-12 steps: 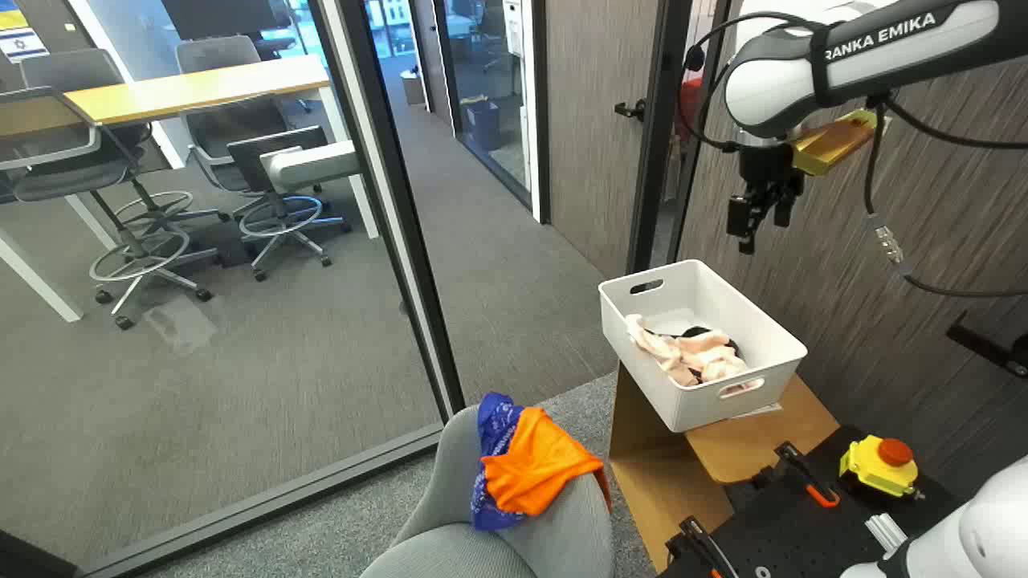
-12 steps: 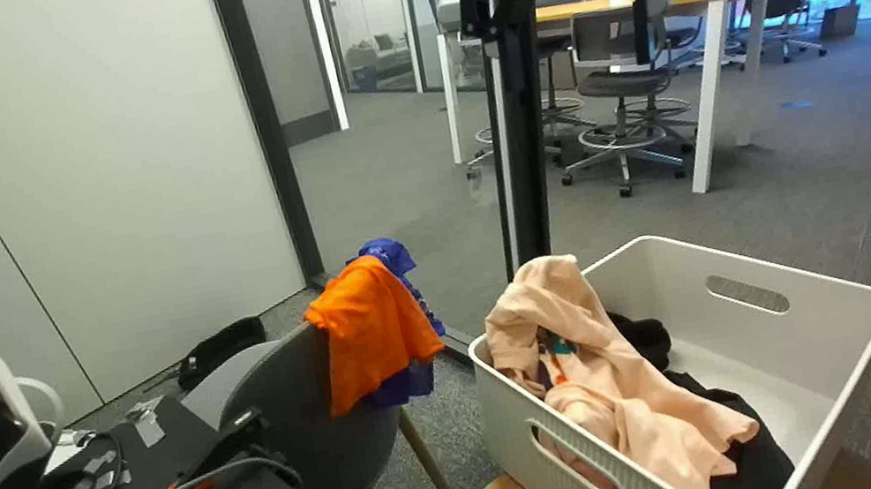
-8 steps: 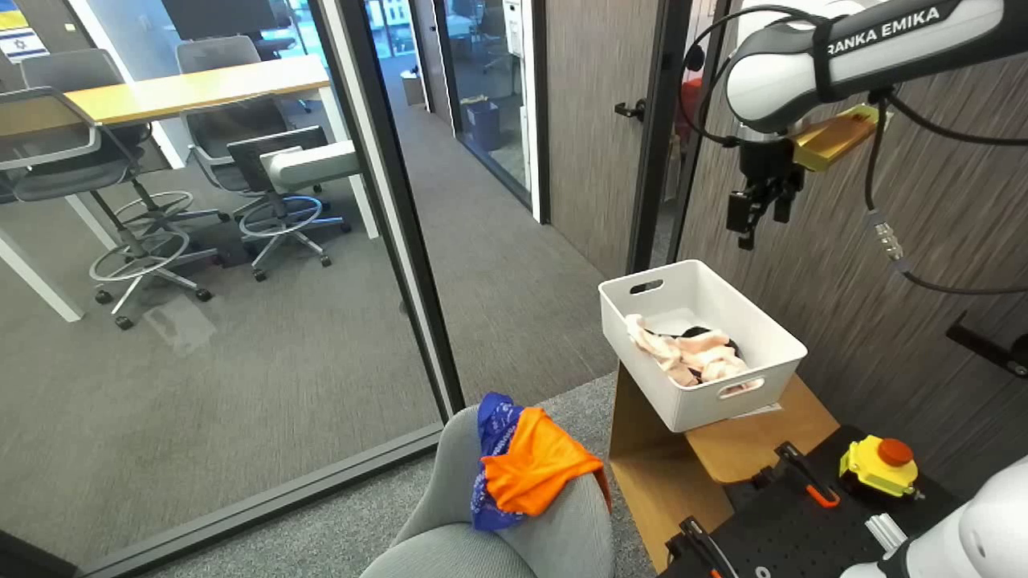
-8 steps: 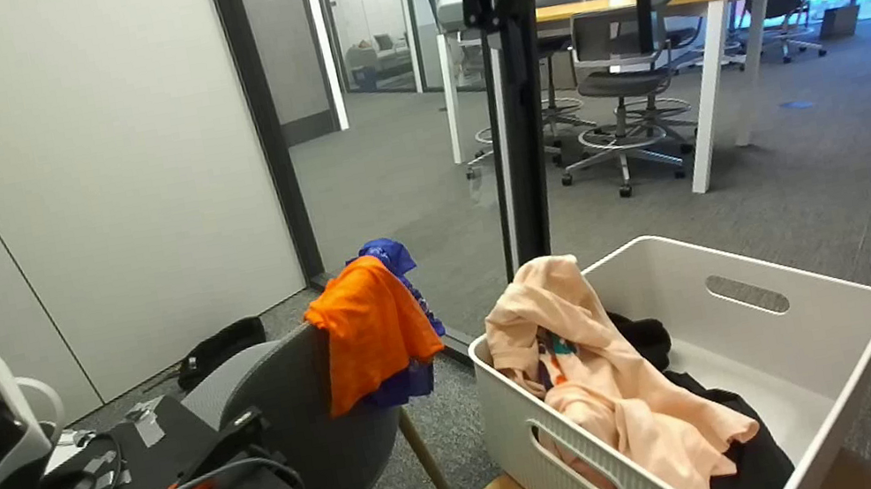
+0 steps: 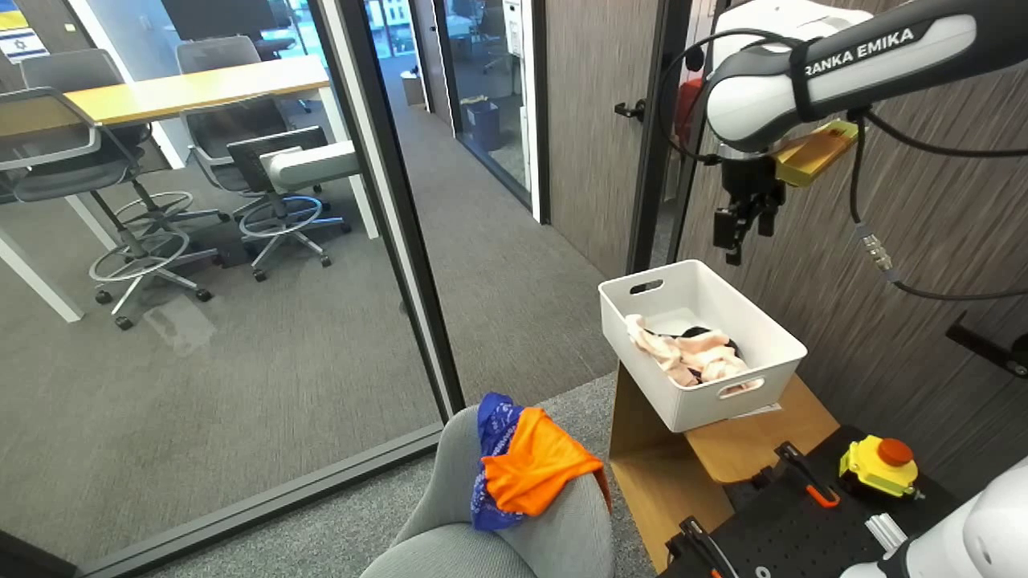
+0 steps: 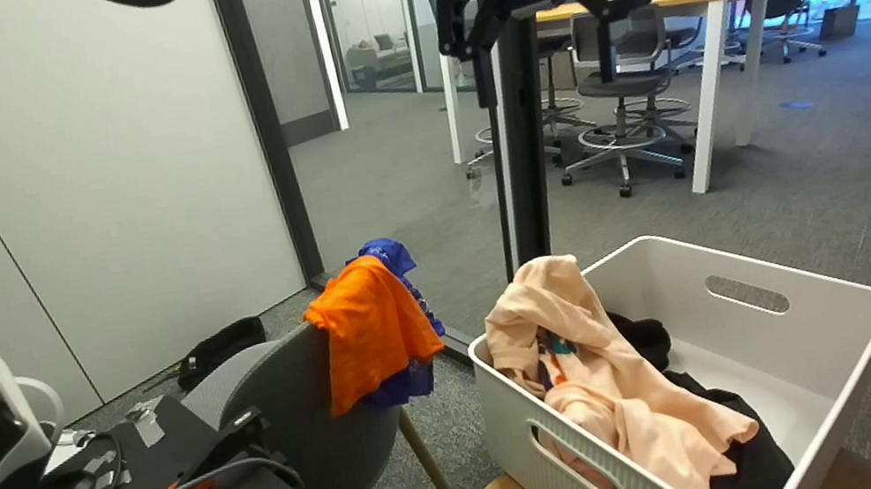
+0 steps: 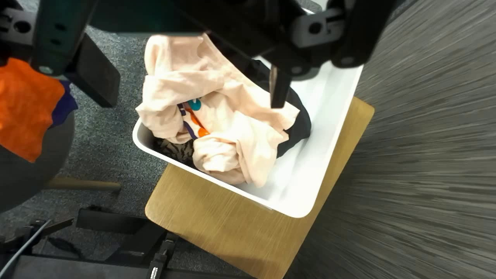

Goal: Remove the clothes from the backrest of the grey chair and put them inside the white storage bin

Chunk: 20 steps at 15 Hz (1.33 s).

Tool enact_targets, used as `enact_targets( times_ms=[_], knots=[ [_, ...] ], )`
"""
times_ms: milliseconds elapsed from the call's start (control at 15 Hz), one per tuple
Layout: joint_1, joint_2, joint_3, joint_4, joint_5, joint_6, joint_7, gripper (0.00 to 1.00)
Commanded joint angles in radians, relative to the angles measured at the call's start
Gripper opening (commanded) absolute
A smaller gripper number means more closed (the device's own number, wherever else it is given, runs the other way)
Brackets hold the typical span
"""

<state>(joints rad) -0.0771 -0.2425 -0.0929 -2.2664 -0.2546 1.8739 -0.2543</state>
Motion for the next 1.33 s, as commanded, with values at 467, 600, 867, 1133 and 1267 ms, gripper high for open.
enact_targets(
  times_ms=[467, 600, 867, 1133, 1267],
  knots=[
    [0.183, 0.134, 0.166, -0.065, 0.021, 0.157, -0.088, 1.0],
    [0.216, 0.155, 0.197, -0.101, 0.032, 0.229, -0.128, 1.0],
    [0.287, 0.196, 0.276, -0.182, 0.015, 0.395, -0.159, 1.0],
    [0.343, 0.233, 0.343, -0.228, -0.005, 0.509, -0.219, 1.0],
    [0.36, 0.252, 0.366, -0.241, -0.026, 0.564, -0.256, 1.0]
  ],
)
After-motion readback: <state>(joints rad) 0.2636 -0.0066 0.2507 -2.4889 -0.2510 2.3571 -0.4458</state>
